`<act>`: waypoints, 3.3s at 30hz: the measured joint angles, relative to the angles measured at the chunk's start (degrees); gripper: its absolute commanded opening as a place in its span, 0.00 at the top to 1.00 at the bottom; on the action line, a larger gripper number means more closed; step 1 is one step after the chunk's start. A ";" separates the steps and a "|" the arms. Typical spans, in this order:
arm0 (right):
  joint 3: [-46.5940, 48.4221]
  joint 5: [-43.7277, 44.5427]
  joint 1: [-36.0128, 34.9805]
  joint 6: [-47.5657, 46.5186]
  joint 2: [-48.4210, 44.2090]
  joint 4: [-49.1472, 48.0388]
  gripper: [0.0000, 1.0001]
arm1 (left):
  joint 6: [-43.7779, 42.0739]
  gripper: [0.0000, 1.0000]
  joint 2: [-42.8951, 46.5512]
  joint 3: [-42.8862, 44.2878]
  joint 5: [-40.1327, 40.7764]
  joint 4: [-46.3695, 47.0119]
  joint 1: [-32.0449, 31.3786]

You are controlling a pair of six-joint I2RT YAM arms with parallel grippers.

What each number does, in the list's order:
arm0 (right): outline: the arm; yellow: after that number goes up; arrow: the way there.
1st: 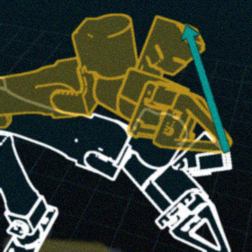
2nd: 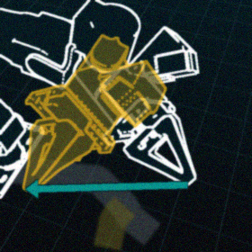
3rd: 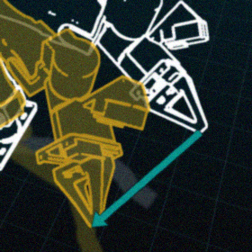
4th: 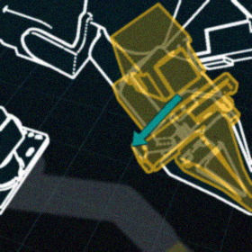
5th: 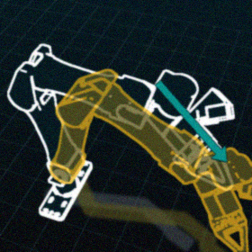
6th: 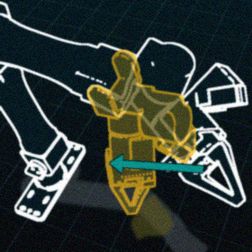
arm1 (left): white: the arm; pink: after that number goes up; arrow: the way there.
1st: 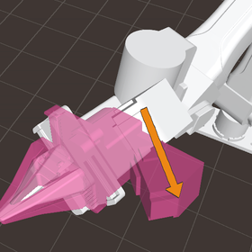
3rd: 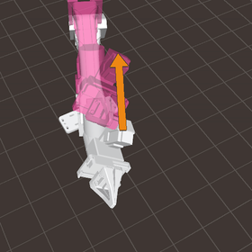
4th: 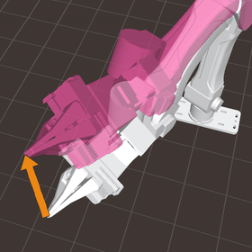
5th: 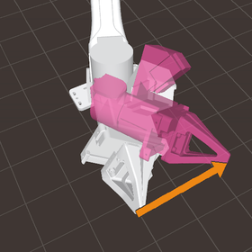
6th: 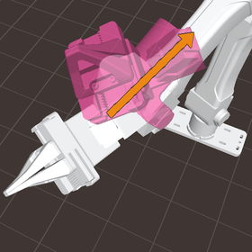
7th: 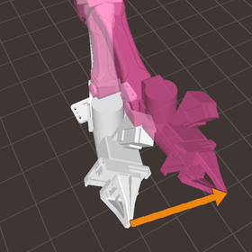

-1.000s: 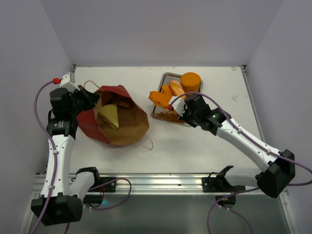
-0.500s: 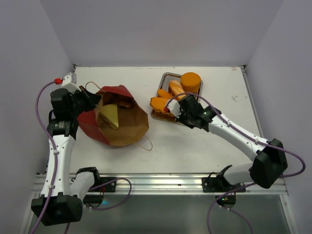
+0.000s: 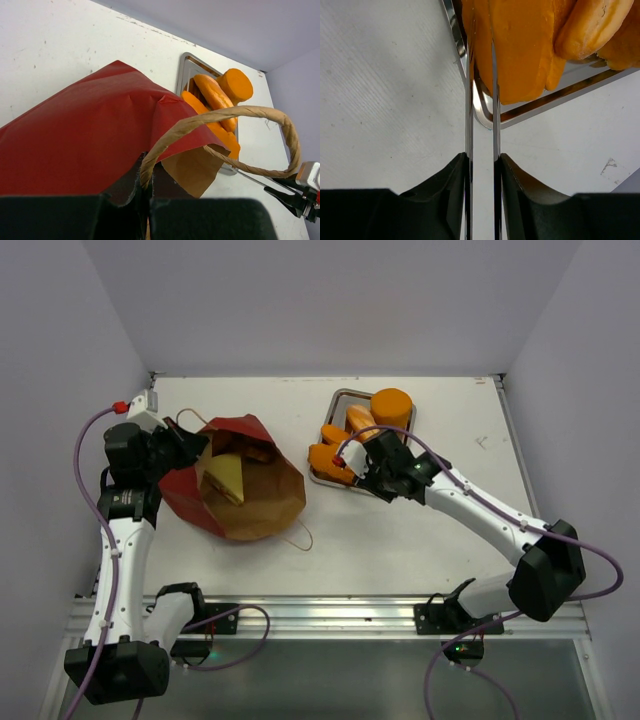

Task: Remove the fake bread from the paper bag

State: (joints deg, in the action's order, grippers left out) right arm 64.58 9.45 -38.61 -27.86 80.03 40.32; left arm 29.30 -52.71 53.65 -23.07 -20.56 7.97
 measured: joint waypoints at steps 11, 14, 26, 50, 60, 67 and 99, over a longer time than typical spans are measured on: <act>0.85 -2.56 0.00 0.24 -0.20 1.79 0.63 | -0.55 1.00 0.00 0.00 -1.09 0.00 0.00; 2.08 -3.98 0.00 0.39 -1.11 2.82 0.64 | -1.53 1.00 0.00 0.00 -1.92 0.00 0.00; 9.05 -12.09 0.00 -1.44 -10.47 6.95 0.67 | -7.87 1.00 -0.70 0.00 -7.32 0.20 0.00; 26.29 -6.69 -25.35 -1.77 8.85 8.61 0.70 | 6.54 1.00 -3.85 -0.33 -4.28 3.98 0.00; 35.87 13.55 -26.25 0.48 24.06 2.75 0.66 | 13.66 1.00 -1.01 -2.82 -0.02 5.20 -0.02; 40.17 18.36 -26.25 0.46 29.55 2.34 0.62 | 14.49 1.00 -0.50 -3.78 0.81 6.21 -0.42; 46.64 22.62 -26.34 2.40 39.85 3.48 0.54 | 14.49 1.00 3.26 -7.61 2.80 8.31 -1.68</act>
State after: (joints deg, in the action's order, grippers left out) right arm 111.22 32.08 -64.95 -25.45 119.87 43.79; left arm 43.79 -49.45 46.04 -20.27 -12.25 6.28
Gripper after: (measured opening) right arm 0.460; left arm 0.011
